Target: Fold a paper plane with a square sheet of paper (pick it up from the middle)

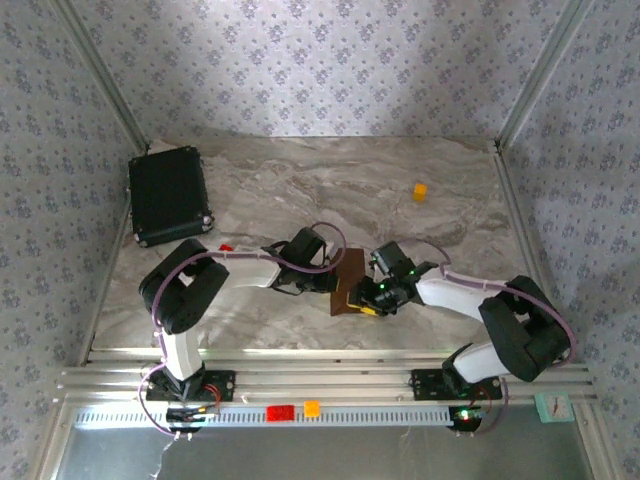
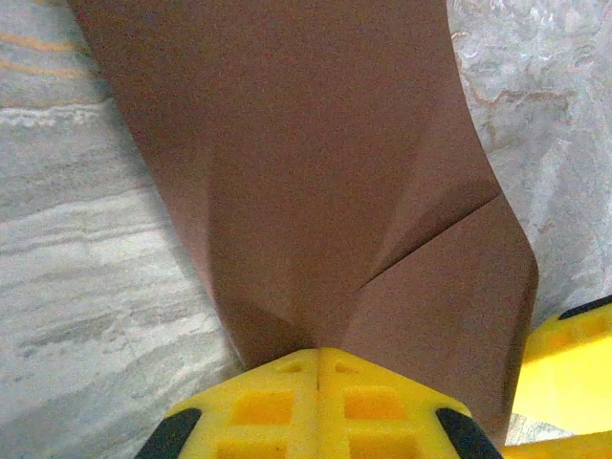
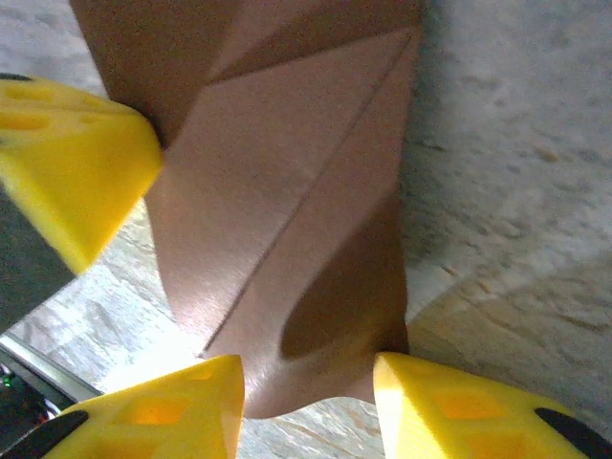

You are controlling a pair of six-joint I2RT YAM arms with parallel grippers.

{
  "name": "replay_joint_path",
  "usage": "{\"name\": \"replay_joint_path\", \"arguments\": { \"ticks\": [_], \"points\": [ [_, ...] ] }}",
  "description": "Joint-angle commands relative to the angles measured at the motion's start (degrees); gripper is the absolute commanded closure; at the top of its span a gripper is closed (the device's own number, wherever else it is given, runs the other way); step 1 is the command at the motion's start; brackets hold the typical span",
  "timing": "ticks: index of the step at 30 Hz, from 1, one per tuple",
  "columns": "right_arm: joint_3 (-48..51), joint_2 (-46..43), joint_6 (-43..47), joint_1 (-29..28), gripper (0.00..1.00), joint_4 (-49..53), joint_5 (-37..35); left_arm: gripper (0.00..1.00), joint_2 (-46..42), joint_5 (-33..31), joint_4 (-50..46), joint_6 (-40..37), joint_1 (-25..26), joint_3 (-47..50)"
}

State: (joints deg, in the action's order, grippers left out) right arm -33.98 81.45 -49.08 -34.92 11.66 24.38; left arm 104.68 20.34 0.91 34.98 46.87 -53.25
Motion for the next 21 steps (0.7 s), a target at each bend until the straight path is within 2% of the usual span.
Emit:
{"name": "replay_joint_path", "arguments": {
  "ticks": [1,8,14,21],
  "points": [
    [-1.2,1.0,-1.1,0.0,0.5,-2.6,0.1,0.98,1.4,-0.5,-3.4,-0.8,0.3,1.9],
    [-1.8,1.6,-0.5,4.1,0.44,-8.5,3.2,0.99,1.9,-0.6,-3.4,-1.1,0.3,2.0],
    [-2.8,3.9,1.6,7.4,0.44,-11.3,6.3,1.0,2.4,-0.4,-2.9,-1.0,0.4,2.3],
    [-1.0,7.1,-0.1,10.5,0.47,-18.0,9.0,1.0,1.8,-0.3,-2.6,-0.7,0.3,2.5]
  ]
}}
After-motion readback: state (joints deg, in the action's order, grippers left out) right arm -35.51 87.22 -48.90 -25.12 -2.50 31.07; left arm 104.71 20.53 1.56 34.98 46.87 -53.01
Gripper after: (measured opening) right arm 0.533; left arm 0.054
